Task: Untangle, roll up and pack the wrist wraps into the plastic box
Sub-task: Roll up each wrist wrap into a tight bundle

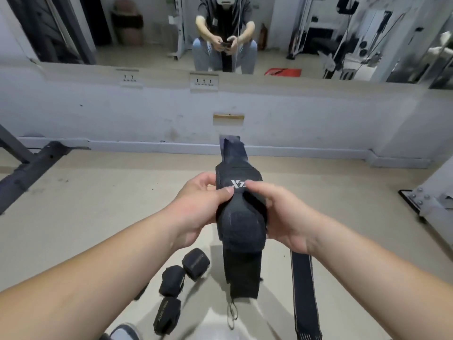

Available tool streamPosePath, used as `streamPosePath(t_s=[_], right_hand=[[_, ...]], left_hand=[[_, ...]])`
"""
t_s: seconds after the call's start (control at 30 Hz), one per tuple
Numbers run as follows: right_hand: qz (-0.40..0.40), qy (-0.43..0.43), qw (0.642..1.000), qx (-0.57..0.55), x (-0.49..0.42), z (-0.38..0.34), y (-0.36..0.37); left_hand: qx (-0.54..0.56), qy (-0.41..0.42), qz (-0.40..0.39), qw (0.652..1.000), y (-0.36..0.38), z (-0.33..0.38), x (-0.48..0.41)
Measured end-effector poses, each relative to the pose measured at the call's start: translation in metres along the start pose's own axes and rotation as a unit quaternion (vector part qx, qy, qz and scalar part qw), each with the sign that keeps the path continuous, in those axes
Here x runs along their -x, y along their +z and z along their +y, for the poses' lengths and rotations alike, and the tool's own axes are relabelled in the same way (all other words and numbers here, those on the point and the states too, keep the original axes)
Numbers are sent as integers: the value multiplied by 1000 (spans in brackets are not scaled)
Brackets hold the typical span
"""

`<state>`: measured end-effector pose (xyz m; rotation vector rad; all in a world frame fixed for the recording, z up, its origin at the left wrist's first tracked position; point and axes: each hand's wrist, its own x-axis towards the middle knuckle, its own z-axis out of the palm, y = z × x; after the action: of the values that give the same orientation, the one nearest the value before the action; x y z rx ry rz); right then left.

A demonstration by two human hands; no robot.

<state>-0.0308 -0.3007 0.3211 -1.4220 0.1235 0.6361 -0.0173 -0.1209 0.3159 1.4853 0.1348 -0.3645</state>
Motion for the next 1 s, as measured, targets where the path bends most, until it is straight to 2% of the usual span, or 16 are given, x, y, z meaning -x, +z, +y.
streamPosePath(t_s=[0.1, 0.2, 0.33, 0.57, 0.63, 0.7, 0.77, 0.87, 1.0], right_hand=[[63, -27, 997, -26, 6, -3, 12], [114, -85, 989, -42, 10, -2, 19], [153, -133, 976, -83, 9, -9, 16], [171, -183, 955, -158, 1, -28, -1], [174, -172, 955, -165, -1, -29, -9], [138, -126, 972, -141, -1, -32, -17], [43, -51, 994, -92, 2, -34, -20], [-72, 6, 997, -13, 2, -23, -20], [-83, -11, 994, 75, -4, -4, -19]], left_hand=[[7, 51, -20, 998, 8, 0, 18], [25, 68, -27, 997, 19, -4, 27], [-19, 97, -49, 994, 39, -15, 32], [-9, -9, -146, 989, 38, -14, 24], [-31, 1, -138, 990, 40, -16, 20], [-30, 46, -95, 994, 43, -16, 13], [-7, 79, -45, 996, 44, -11, 8], [50, 73, 8, 996, 39, -3, 2], [88, 36, 59, 994, 27, 7, -3]])
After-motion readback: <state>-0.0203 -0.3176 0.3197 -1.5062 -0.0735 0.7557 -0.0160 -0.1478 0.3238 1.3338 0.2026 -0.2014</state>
